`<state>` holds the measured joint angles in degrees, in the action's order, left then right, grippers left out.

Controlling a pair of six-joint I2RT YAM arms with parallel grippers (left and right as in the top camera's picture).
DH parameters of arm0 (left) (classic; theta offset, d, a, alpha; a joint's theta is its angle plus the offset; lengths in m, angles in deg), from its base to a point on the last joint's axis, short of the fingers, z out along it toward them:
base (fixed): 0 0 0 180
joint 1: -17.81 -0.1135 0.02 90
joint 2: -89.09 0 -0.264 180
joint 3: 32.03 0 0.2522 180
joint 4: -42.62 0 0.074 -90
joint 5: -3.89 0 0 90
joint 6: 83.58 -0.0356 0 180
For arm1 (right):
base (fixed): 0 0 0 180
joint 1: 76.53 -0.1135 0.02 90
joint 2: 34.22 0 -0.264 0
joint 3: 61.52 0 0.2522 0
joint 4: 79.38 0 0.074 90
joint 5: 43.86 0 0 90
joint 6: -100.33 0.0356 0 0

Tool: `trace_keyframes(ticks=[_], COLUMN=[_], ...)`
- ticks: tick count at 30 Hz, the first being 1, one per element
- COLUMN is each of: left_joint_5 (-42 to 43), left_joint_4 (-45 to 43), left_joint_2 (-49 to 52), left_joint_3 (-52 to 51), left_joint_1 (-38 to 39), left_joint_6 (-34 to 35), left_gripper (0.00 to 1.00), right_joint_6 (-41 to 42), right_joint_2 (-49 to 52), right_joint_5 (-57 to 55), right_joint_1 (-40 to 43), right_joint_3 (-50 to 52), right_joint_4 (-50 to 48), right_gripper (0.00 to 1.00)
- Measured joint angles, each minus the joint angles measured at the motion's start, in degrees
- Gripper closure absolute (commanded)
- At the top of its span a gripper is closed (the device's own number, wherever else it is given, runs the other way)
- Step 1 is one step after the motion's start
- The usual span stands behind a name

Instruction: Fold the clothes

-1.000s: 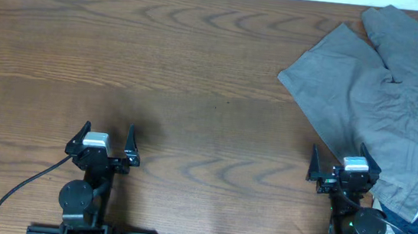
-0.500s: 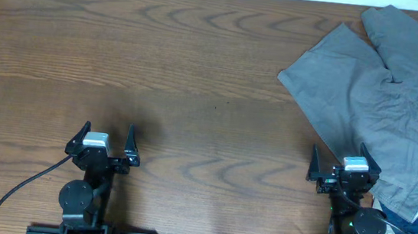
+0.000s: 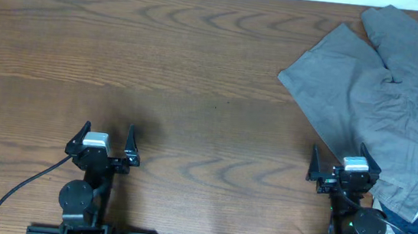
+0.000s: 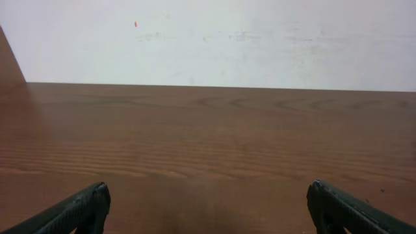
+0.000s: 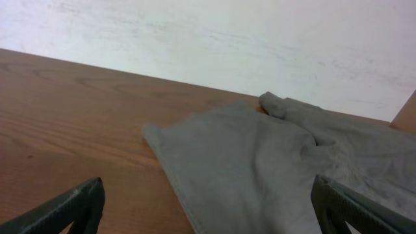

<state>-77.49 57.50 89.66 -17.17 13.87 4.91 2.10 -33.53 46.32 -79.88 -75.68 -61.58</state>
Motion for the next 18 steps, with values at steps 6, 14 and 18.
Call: trace_keyframes(ticks=[6,14,18], left_joint_5=[0.0,0.0,0.0], left_joint_4=[0.0,0.0,0.1], left_joint_2=[0.0,0.0,0.0], left_joint_3=[0.0,0.0,0.1], left_joint_1=[0.0,0.0,0.0], left_joint_6=[1.8,4.4,5.4], left_gripper=[0.02,0.02,0.02], right_joint_6=[0.0,0.5,0.7], right_joint_2=[0.0,0.0,0.0], right_joint_5=[0.0,-0.3,-0.4], right_joint_1=[0.0,0.0,0.0], right_joint_3=[0.0,0.0,0.0], right_joint_4=[0.0,0.0,0.0], right_gripper=[0.01,0.01,0.01])
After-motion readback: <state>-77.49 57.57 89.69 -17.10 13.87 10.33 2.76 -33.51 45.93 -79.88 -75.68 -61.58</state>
